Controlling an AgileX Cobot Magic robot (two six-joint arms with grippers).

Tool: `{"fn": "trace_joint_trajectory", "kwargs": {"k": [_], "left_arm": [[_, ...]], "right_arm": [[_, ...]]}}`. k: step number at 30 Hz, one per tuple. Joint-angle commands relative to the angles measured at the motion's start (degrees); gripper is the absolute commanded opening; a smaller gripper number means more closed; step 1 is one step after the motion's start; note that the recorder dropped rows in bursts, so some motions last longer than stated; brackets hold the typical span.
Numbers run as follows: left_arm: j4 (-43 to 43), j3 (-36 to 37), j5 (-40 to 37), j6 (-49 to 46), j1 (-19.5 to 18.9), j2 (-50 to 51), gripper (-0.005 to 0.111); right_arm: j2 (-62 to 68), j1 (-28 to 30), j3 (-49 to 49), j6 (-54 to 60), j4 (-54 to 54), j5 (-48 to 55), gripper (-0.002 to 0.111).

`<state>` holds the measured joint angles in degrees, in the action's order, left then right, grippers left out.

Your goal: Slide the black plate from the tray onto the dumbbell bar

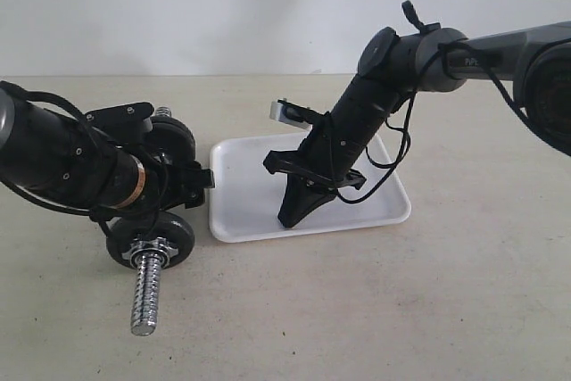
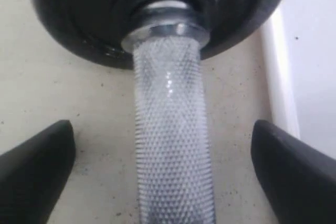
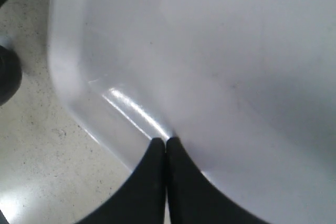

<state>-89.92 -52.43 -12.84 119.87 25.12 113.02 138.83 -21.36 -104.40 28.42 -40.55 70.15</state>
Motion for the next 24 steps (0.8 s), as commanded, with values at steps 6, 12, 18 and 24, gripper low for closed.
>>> {"fn": "trace_joint_trajectory", "kwargs": {"k": [6, 12, 18, 24], "left_arm": [[1.1, -0.6, 3.7, 0.5, 0.1, -1.9, 0.084], [1.1, -1.0, 4.2, 0.5, 0.1, -5.4, 0.084], [1.1, -1.0, 4.5, 0.5, 0.1, -5.9, 0.084], [1.1, -1.0, 4.6, 0.5, 0.1, -5.9, 0.084]], "right_arm": [[-0.3, 0.1, -0.2, 0.6, 0.1, -0.2, 0.0], [-0.3, 0.1, -0.2, 0.6, 0.1, -0.2, 0.0], [-0.3, 0.1, -0.2, 0.6, 0.1, -0.2, 0.0], [-0.3, 0.1, -0.2, 0.6, 0.1, -0.2, 0.0]]}}
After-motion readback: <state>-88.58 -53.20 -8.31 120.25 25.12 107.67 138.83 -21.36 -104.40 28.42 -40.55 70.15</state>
